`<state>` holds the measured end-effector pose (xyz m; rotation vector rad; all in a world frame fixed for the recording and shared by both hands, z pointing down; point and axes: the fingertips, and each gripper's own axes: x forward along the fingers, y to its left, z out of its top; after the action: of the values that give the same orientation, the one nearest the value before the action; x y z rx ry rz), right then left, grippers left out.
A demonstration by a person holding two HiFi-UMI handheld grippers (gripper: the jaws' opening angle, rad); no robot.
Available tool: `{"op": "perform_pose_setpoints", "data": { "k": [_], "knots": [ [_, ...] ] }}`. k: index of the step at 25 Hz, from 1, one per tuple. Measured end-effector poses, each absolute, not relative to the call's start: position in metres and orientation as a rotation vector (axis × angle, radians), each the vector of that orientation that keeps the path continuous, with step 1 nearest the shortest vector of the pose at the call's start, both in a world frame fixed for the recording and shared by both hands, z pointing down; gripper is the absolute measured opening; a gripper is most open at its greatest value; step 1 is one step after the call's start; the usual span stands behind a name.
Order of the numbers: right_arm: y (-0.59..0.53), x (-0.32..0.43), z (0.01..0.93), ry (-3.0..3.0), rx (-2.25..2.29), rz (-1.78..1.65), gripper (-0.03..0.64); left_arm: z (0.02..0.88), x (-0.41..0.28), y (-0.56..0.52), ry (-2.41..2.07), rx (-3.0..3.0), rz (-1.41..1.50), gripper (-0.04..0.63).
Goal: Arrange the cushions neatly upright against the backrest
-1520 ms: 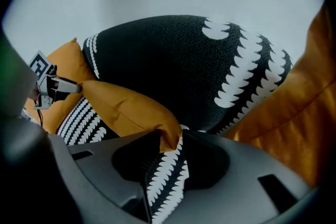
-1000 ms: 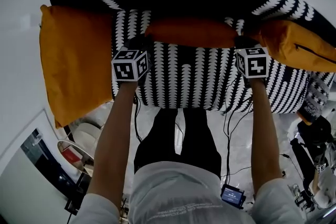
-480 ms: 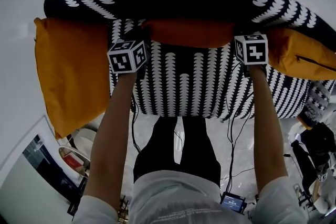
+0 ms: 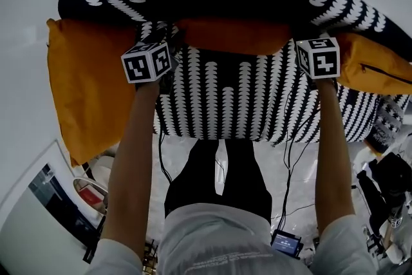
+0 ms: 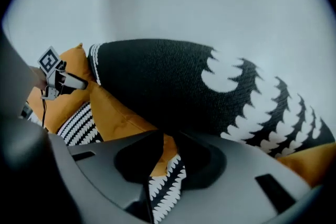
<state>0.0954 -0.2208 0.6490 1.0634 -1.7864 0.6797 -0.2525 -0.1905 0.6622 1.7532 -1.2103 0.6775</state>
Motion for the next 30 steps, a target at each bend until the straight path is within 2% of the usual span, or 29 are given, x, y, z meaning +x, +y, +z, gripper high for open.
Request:
{"op": "perform_pose_setpoints", "data": {
  "k": [5, 8, 10, 12, 13, 14, 15, 21, 30],
  "knots": [
    [-0.218, 0.083, 0.582, -1.879, 1.145, 0.619, 0.075, 0.603, -0.251, -0.174, -1.205, 1.880, 0.638, 0.279],
    [-0.206, 0.074, 0.548, -1.929, 1.119, 0.577, 0.069, 0.561, -0.241, -0.165, -1.216, 1.943, 0.589, 0.209],
    [-0.193, 0.071, 0.517, -1.951, 1.132, 0.527, 0.008, 0.531, -0.230, -0.156, -1.193, 2.000, 0.549, 0.157],
    [-0.178, 0.066, 0.483, -1.973, 1.143, 0.472, 0.003, 0.499, -0.224, -0.145, -1.160, 2.084, 0.539, 0.128],
    [-0.170, 0.061, 0.466, -1.986, 1.140, 0.447, 0.003, 0.483, -0.224, -0.137, -1.150, 2.129, 0.553, 0.092],
    [-0.160, 0.056, 0.449, -1.998, 1.135, 0.423, 0.003, 0.468, -0.225, -0.128, -1.142, 2.171, 0.579, 0.017],
    [-0.150, 0.052, 0.432, -2.010, 1.132, 0.398, 0.003, 0.454, -0.225, -0.117, -1.132, 2.212, 0.614, -0.010],
    [-0.106, 0.044, 0.320, -2.043, 1.207, 0.194, 0.003, 0.370, -0.213, -0.071, -1.055, 2.478, 0.806, -0.005],
    [-0.025, 0.036, 0.168, -2.109, 1.429, 0.045, 0.003, 0.227, -0.218, -0.020, -1.181, 2.655, 0.531, -0.006]
  ]
}}
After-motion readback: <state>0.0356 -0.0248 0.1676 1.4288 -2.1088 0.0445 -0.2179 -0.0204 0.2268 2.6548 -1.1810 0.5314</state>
